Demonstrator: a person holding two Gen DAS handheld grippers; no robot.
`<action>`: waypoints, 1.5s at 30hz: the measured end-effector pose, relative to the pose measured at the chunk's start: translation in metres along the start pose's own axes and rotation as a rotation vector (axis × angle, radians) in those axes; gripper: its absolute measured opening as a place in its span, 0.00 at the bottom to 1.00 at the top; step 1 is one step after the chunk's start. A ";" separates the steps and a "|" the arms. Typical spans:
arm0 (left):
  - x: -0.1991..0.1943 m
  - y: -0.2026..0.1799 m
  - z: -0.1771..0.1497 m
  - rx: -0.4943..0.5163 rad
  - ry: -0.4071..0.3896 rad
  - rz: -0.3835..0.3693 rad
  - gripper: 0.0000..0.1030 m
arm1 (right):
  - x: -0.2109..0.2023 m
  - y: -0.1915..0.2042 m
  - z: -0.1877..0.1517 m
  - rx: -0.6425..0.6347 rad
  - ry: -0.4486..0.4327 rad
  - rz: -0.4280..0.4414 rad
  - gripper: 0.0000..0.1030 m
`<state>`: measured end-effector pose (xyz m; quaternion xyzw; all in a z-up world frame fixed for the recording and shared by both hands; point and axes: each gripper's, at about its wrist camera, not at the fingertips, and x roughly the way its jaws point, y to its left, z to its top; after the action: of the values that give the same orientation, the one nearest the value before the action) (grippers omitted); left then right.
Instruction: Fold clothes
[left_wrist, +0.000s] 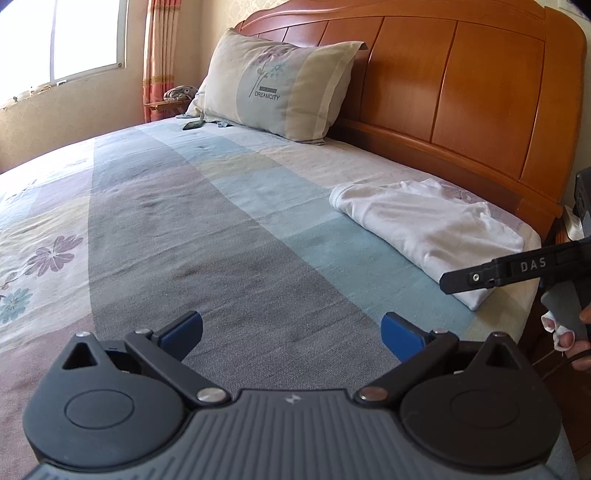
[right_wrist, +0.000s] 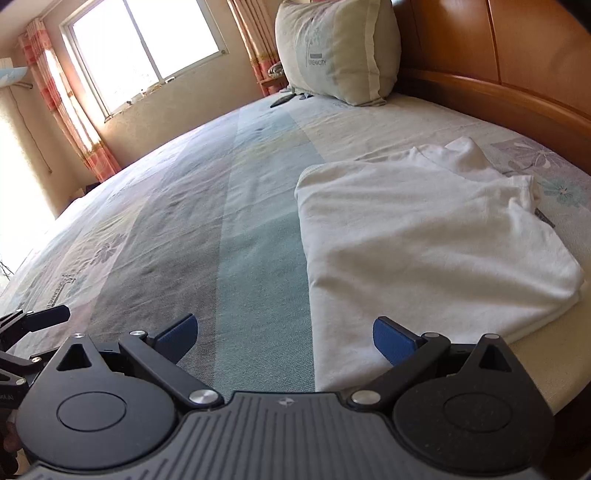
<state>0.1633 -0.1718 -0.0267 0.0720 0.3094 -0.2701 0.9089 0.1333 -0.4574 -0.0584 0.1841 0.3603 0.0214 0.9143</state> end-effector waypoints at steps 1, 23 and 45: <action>-0.001 -0.002 0.000 0.003 0.006 0.001 0.99 | 0.004 0.000 -0.001 0.008 0.031 -0.031 1.00; -0.041 -0.054 0.009 0.108 -0.029 0.001 0.99 | -0.015 -0.043 0.034 -0.095 -0.128 -0.297 1.00; -0.029 -0.078 0.022 0.063 0.044 -0.136 0.99 | -0.111 0.031 -0.043 0.046 -0.053 -0.320 1.00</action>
<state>0.1138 -0.2313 0.0109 0.0853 0.3248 -0.3394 0.8787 0.0251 -0.4338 -0.0045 0.1456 0.3613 -0.1375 0.9107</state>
